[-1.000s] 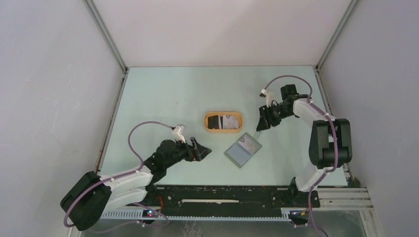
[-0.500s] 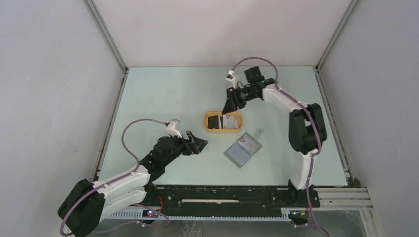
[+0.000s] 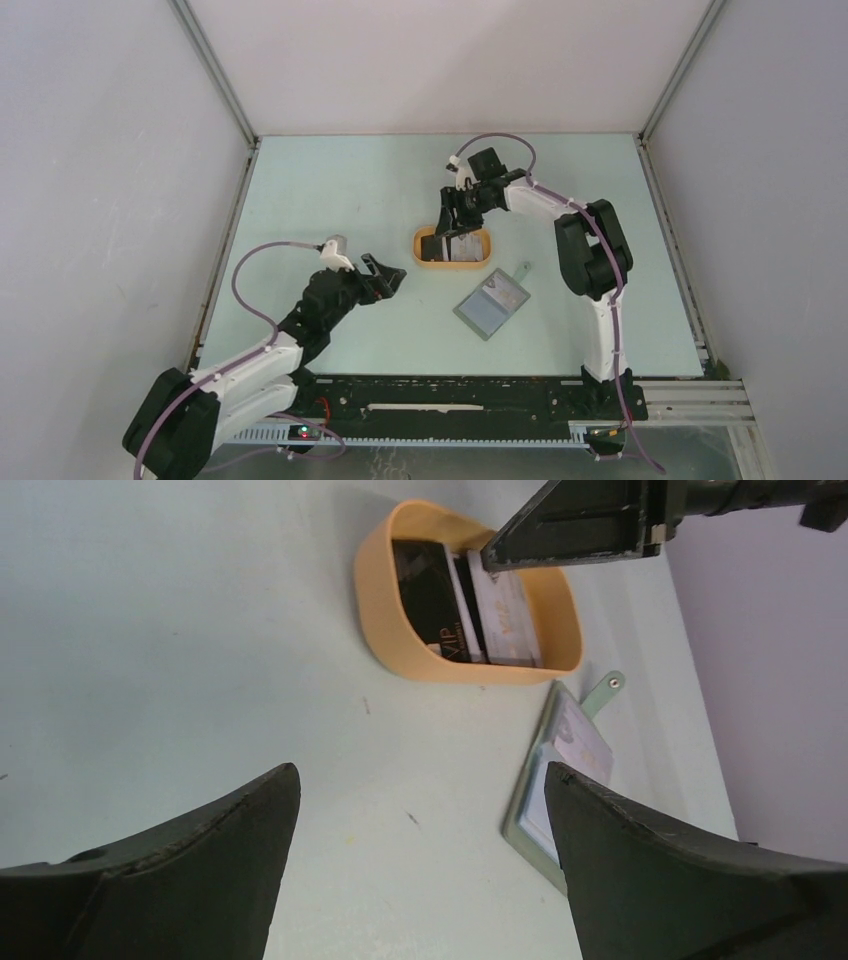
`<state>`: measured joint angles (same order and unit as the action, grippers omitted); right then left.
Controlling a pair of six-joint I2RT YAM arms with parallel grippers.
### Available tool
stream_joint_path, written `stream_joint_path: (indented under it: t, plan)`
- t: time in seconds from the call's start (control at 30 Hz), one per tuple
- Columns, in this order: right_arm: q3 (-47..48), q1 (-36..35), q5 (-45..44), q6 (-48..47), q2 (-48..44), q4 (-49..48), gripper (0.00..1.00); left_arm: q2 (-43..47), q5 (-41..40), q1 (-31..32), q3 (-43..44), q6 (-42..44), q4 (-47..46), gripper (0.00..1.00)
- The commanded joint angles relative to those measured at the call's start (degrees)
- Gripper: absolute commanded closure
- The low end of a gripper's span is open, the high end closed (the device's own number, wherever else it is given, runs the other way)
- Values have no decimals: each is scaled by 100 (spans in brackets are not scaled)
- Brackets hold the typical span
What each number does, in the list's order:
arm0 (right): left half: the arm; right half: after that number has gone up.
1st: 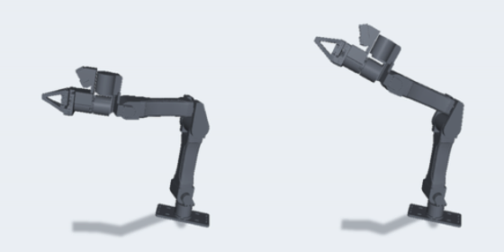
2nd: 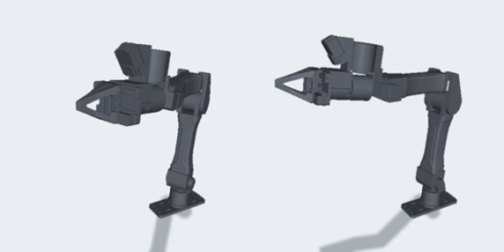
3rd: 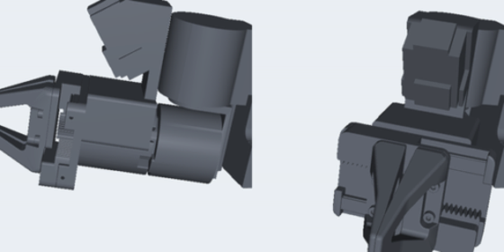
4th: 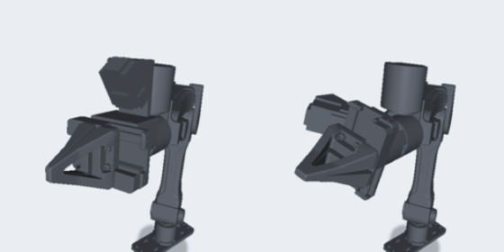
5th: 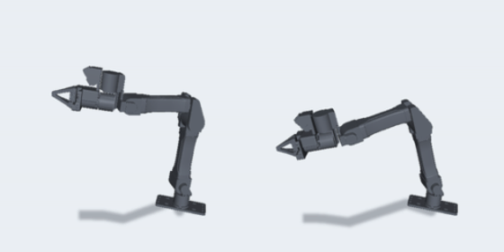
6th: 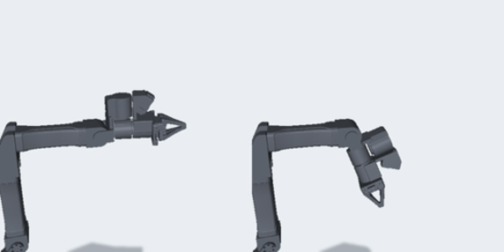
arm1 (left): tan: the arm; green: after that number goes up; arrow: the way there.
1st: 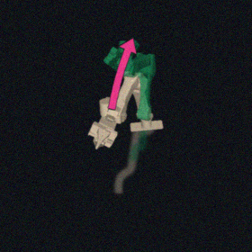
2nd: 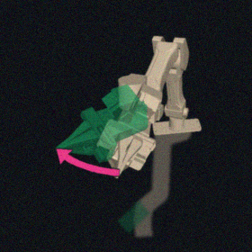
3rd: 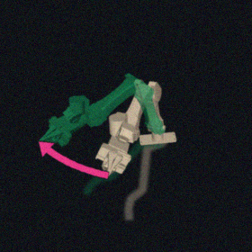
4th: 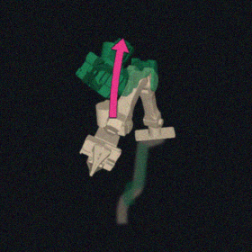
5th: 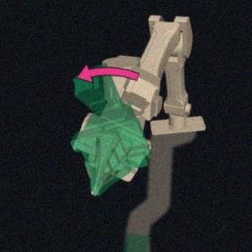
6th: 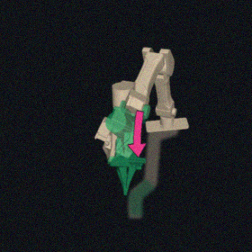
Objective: Put the credit cards into the card holder
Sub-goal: Pick up the credit card from the storage box.
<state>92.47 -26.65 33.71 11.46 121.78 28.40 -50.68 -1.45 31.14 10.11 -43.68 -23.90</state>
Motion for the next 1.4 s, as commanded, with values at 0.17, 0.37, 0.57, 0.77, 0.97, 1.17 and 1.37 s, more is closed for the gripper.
stream_joint_path:
  t: [0.17, 0.37, 0.57, 0.77, 0.97, 1.17, 1.37]
  plan:
    - [229, -148, -405, 712, 315, -307, 39, -773, 462, -218, 580, -12, -522, 4]
    - [17, -290, -1105, 1111, 221, -348, 38, -1198, 631, -315, 754, 35, -684, 4]
    - [-373, -419, -1271, 1280, 52, -621, 38, -1832, 908, -358, 1025, 28, -917, 4]
    - [-655, -327, -402, 1659, 10, -1034, 39, -2170, 1078, -388, 1188, 35, -1000, 5]
    - [-827, -200, 247, 1955, -122, -1399, 41, -2197, 1093, -406, 1140, 18, -1029, 5]
    - [-1044, -54, 747, 2138, -354, -1736, 44, -2118, 1079, -424, 1071, 0, -1029, 5]
    - [-1171, 10, 1123, 2302, -490, -1941, 46, -2095, 1092, -433, 1050, -7, -1029, 5]
